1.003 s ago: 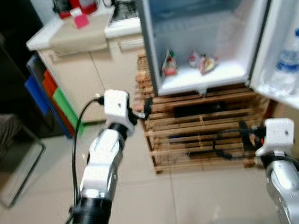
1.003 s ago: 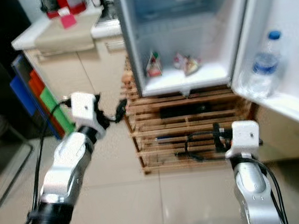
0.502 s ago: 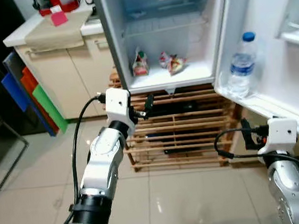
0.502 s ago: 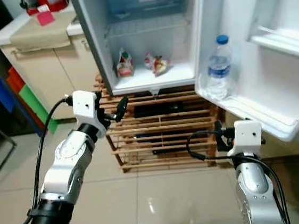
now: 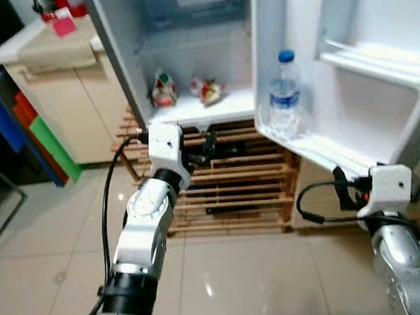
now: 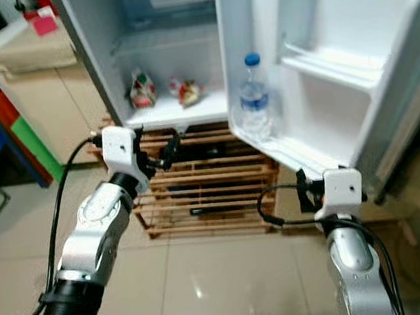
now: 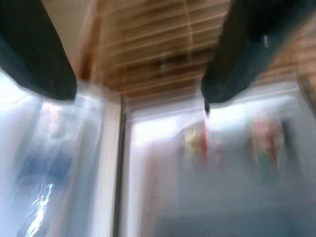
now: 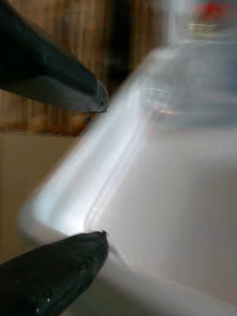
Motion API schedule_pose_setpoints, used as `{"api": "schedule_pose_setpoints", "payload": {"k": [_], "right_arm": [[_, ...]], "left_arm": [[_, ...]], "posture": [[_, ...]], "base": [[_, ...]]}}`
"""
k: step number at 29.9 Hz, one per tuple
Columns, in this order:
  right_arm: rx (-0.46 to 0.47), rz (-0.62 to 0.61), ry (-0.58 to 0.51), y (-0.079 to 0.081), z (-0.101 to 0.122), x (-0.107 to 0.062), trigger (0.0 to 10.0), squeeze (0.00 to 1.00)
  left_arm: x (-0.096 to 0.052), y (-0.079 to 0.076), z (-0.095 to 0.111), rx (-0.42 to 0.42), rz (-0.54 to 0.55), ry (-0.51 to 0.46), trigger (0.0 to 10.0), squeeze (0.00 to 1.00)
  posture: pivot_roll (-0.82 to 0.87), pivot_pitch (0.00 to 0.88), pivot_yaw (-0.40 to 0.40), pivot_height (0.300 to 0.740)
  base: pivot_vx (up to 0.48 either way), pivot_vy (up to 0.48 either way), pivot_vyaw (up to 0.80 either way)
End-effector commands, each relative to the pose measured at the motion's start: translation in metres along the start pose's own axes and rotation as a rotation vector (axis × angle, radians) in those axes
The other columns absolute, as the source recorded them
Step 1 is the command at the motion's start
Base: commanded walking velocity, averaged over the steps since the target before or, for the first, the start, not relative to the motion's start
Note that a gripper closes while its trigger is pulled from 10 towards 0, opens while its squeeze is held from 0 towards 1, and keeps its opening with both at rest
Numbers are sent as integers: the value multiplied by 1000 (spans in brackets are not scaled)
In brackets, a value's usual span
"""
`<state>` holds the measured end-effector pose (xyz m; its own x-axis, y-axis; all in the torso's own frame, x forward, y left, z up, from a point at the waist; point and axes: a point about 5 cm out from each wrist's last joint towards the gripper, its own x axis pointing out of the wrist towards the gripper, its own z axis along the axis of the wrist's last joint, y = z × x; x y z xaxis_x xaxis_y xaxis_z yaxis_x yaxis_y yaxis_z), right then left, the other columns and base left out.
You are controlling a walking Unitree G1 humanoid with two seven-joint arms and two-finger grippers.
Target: Restocking fridge
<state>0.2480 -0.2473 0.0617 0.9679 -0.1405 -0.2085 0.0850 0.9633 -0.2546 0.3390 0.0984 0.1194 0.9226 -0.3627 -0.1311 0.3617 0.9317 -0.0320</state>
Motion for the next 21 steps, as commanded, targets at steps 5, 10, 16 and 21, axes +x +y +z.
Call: {"api": "schedule_pose_setpoints", "payload": {"k": [5,10,16,21], "right_arm": [[5,-216,460,-74,-78,-21,10000,0],[49,-91,317,-58,-57,-6,10000,0],[60,32,413,-44,-78,-11,10000,0],[-24,-170,522,-73,-88,-15,10000,0]], "left_arm": [[8,10,-32,-71,23,248,10000,0],[11,6,-22,-49,5,174,10000,0],[7,11,-34,-32,22,213,10000,0],[4,14,-40,-30,32,236,10000,0]], "posture": [[-238,0,171,740],[-214,0,141,740],[-186,0,115,740],[-182,0,111,740]], "base": [[0,0,0],[0,0,0],[0,0,0],[0,0,0]]}}
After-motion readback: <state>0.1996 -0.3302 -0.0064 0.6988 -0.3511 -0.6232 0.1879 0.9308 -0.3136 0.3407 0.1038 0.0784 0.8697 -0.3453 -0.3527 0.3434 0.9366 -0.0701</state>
